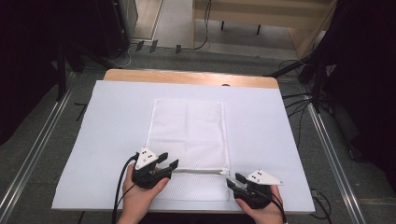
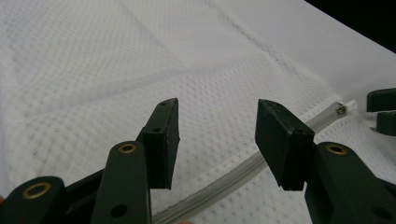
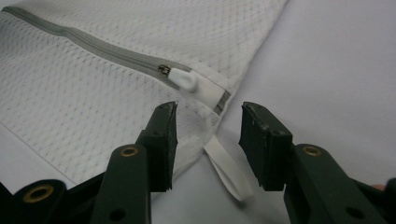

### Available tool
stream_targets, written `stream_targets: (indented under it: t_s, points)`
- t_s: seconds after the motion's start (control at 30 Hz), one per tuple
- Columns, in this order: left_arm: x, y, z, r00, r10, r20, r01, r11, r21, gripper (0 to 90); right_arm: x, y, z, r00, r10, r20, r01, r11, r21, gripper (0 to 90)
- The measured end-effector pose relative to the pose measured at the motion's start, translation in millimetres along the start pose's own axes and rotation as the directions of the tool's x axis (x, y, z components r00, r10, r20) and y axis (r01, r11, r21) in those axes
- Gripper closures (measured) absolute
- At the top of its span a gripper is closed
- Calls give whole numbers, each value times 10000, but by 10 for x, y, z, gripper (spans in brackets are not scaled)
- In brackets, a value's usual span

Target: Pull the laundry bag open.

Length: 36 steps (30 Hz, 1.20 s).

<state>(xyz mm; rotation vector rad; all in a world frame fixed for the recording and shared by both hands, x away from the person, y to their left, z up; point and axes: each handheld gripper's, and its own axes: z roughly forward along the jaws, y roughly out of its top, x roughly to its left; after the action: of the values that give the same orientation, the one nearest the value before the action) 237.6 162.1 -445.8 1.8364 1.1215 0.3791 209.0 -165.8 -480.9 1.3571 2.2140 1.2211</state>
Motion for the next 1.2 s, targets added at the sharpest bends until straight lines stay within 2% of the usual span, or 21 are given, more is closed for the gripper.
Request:
stream_targets:
  t_s: [0.17,0.23,0.33,0.37,0.4,0.43,0.5,0.53,0.6,0.73,0.77,0.83,0.9,0.93,1.07,1.2]
  points:
    - [-180,-17,100,9986,216,483,-231,9992,324,512,42,9,102,9998,-108,187,104,9998,196,562]
    - [-265,-19,136,9974,289,663,-313,9989,356,513,72,7,121,9992,-319,248,314,9993,196,567]
    - [-385,-6,207,9930,273,1148,-332,9982,491,525,101,-1,135,9982,-521,288,517,9986,149,582]
    - [-434,1,246,9908,287,1326,-359,9980,520,543,137,-12,150,9944,-816,668,810,9966,119,667]
    - [-474,6,276,9890,361,1437,-450,9972,592,543,137,-12,150,9944,-816,668,810,9966,119,667]
    - [-538,16,331,9854,532,1618,-653,9954,704,550,147,-18,152,9918,-939,867,931,9956,136,704]
    - [-661,19,430,9828,600,1744,-770,9927,925,547,126,-18,154,9908,-710,1156,709,9975,48,834]
    - [-661,19,430,9828,600,1744,-770,9927,925,548,126,-18,154,9908,-710,1156,709,9975,48,834]
    - [-752,5,506,9801,873,1784,-1077,9882,1086,552,123,-22,155,9909,-898,1006,902,9959,11,893]
    - [-765,-7,567,9819,844,1698,-1071,9859,1287,569,118,-9,151,9916,-946,880,953,9954,-38,900]
    - [-767,-20,603,9801,774,1827,-1035,9850,1382,579,120,4,135,9943,-846,648,860,9961,-199,900]
    - [-773,-24,616,9795,780,1858,-1057,9839,1442,580,131,14,118,9944,-886,584,907,9953,-347,900]
    - [-779,-31,639,9776,745,1967,-1054,9828,1516,581,166,38,75,9941,-976,465,1006,9926,-676,900]
    - [-782,-36,646,9770,675,2021,-992,9835,1510,570,208,66,26,9925,-1200,239,1219,9869,-1057,900]
    - [-770,-42,646,9769,601,2050,-917,9847,1485,553,271,95,0,9902,-1394,-21,1379,9815,-1331,900]
    - [-745,-38,639,9764,592,2079,-908,9851,1458,570,279,96,1,9904,-1380,-123,1348,9805,-1433,900]
